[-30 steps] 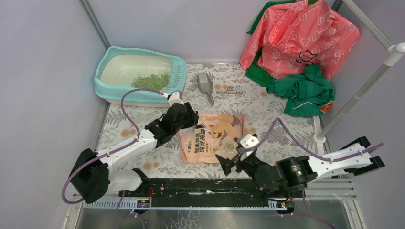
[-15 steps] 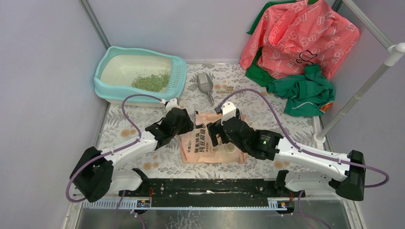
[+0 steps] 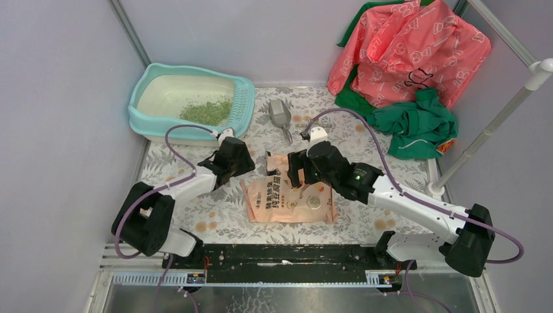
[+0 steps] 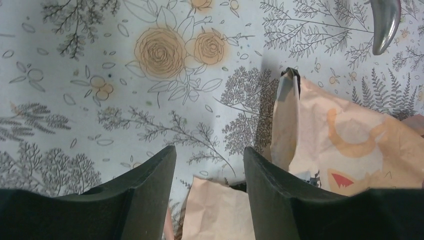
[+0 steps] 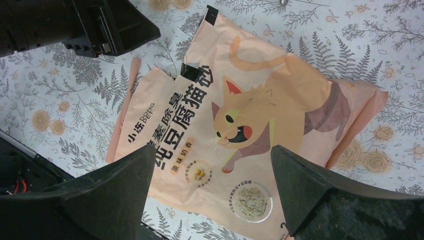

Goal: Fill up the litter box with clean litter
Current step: Adjust the cat litter bag at the center of the board.

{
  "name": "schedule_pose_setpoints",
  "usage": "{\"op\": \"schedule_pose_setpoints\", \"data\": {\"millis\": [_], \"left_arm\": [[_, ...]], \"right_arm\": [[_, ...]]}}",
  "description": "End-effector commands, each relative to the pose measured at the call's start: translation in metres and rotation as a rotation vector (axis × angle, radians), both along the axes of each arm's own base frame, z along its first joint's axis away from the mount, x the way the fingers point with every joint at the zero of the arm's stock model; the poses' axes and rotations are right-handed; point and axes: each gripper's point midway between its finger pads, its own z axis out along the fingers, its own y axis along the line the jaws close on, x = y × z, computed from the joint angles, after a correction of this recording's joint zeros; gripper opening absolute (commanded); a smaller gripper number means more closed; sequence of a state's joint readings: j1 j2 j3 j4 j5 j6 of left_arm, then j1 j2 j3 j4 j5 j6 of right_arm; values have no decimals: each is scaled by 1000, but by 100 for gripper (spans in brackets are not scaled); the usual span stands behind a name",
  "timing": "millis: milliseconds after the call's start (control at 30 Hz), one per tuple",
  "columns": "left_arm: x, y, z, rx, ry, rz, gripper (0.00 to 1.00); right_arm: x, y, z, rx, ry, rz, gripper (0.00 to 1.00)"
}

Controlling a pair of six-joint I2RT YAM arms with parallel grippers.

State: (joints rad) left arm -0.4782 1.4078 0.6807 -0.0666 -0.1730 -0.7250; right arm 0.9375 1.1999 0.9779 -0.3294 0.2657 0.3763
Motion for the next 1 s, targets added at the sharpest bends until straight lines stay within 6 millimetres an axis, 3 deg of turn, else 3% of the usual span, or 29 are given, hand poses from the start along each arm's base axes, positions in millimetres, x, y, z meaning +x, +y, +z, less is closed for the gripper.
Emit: {"op": "schedule_pose_setpoints", "data": {"millis": [0,367,600,967], "left_arm": [[24,-14,12,-76,-61,-80,62],[37,-14,-16,-125,-15,-45,69],[53,-42,-8,-244,-76,-116,69],[50,-68,-3,-465,-163,-191,68]], "right_arm": [[-1,4,10,79,12,5,93],[-14,-10,-14,83,55,12,94],[-15,-10,-12,101,53,15,94],[-16,-9,-20,97,61,29,94]]}}
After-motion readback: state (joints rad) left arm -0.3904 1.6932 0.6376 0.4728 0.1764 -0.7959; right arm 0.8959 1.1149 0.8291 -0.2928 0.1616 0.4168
